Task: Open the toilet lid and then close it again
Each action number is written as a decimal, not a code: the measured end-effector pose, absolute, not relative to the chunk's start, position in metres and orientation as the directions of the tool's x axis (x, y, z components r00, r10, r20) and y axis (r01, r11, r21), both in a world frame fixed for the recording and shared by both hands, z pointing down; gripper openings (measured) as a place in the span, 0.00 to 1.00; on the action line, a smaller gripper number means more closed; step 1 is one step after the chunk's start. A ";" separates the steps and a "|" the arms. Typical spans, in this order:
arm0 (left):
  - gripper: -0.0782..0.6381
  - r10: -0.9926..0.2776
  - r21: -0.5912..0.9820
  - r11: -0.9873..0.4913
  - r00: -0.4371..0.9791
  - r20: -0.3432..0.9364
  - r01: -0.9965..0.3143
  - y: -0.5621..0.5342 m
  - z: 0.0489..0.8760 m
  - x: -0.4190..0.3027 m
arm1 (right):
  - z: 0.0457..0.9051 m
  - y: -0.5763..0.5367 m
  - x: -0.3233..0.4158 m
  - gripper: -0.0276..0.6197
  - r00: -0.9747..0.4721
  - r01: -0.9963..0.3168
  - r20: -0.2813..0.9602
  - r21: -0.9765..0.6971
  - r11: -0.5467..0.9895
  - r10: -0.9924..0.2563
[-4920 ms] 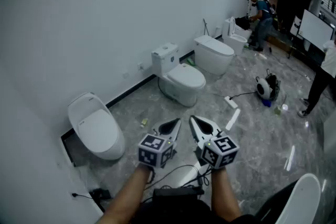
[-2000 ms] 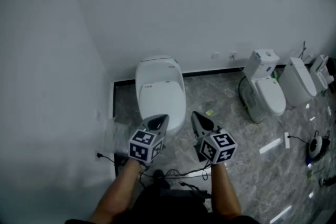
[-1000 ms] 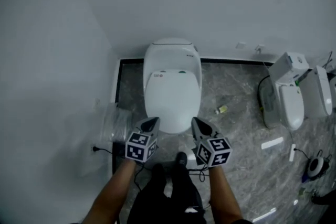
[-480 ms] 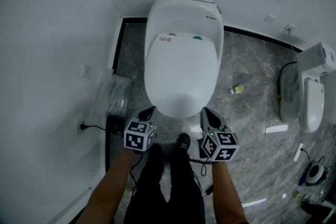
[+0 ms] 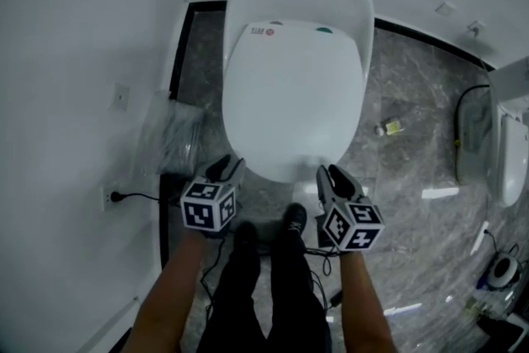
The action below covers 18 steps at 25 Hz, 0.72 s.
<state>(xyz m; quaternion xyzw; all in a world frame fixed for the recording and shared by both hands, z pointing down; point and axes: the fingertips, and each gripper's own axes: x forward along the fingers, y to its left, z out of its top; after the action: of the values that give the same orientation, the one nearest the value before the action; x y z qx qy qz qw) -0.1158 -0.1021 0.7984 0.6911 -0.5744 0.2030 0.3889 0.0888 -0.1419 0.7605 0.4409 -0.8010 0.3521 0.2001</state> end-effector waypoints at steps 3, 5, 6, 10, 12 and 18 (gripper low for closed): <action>0.44 -0.628 0.327 0.015 0.246 0.739 -0.945 -0.096 0.813 -0.119 | 0.774 -0.138 0.090 0.40 -0.539 -0.842 0.630 -0.415 0.344 -0.559; 0.54 -0.632 0.329 0.035 0.235 0.739 -0.944 -0.097 0.819 -0.121 | 0.781 -0.141 0.093 0.48 -0.525 -0.851 0.633 -0.415 0.323 -0.569; 0.56 -0.633 0.335 0.034 0.239 0.737 -0.942 -0.099 0.821 -0.120 | 0.785 -0.143 0.096 0.50 -0.513 -0.858 0.637 -0.411 0.309 -0.576; 0.56 -0.619 0.366 0.014 0.279 0.734 -0.931 -0.103 0.828 -0.110 | 0.799 -0.150 0.107 0.52 -0.473 -0.876 0.654 -0.419 0.238 -0.590; 0.56 -0.610 0.381 0.021 0.290 0.737 -0.924 -0.105 0.833 -0.107 | 0.807 -0.152 0.109 0.52 -0.477 -0.871 0.660 -0.445 0.209 -0.581; 0.56 -0.593 0.398 0.015 0.312 0.742 -0.917 -0.110 0.838 -0.099 | 0.821 -0.155 0.106 0.52 -0.494 -0.846 0.667 -0.517 0.130 -0.558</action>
<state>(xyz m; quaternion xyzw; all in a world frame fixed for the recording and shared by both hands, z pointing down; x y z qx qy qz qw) -0.0988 -0.1095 0.8381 0.6777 -0.5572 0.1824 0.4437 0.1058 -0.1546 0.8206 0.4776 -0.7349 0.4547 0.1584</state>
